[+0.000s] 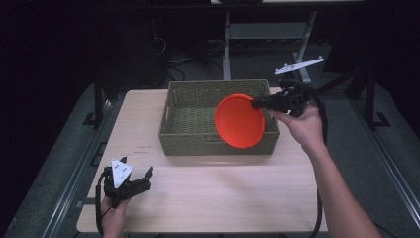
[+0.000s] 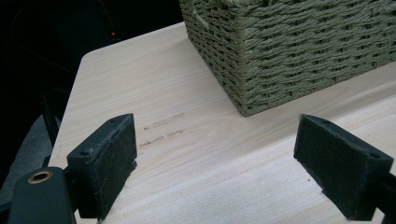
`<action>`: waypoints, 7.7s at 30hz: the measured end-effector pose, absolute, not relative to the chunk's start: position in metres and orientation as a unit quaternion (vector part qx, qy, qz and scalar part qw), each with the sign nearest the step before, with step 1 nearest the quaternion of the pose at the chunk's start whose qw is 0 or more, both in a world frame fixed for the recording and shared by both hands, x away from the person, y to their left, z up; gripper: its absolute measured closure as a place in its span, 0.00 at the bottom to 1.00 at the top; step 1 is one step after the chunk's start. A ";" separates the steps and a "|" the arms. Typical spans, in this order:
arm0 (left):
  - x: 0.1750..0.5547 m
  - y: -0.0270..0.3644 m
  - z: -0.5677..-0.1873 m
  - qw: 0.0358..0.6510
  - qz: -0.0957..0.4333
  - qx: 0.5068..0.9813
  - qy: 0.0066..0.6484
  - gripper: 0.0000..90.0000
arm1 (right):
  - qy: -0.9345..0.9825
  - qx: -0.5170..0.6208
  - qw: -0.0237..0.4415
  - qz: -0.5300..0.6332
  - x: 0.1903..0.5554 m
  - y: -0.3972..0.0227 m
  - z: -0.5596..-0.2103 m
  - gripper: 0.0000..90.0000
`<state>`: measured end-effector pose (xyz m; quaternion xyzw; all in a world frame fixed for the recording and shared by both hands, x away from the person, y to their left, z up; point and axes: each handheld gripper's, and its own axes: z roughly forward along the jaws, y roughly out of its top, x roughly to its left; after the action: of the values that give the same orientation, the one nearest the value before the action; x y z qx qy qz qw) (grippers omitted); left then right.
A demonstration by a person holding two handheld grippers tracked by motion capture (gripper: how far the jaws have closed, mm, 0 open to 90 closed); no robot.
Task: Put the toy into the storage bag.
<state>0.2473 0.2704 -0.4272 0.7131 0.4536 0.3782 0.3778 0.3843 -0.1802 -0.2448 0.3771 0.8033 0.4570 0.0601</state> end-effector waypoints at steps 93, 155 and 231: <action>0.247 0.269 -0.427 0.379 0.378 0.717 0.447 0.14 | 0.777 0.467 0.091 0.413 0.469 -0.156 -0.282 0.90; 0.247 0.271 -0.426 0.375 0.377 0.720 0.447 0.14 | 0.795 0.497 0.061 0.343 0.496 -0.137 -0.339 0.89; 0.247 0.267 -0.427 0.374 0.376 0.721 0.446 0.14 | 0.776 0.424 -0.035 0.466 0.384 -0.223 -0.315 0.32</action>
<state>0.2471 0.2670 -0.4272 0.7213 0.4457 0.3763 0.3735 0.3839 -0.2234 -0.3150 0.4243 0.7755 0.4661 -0.0353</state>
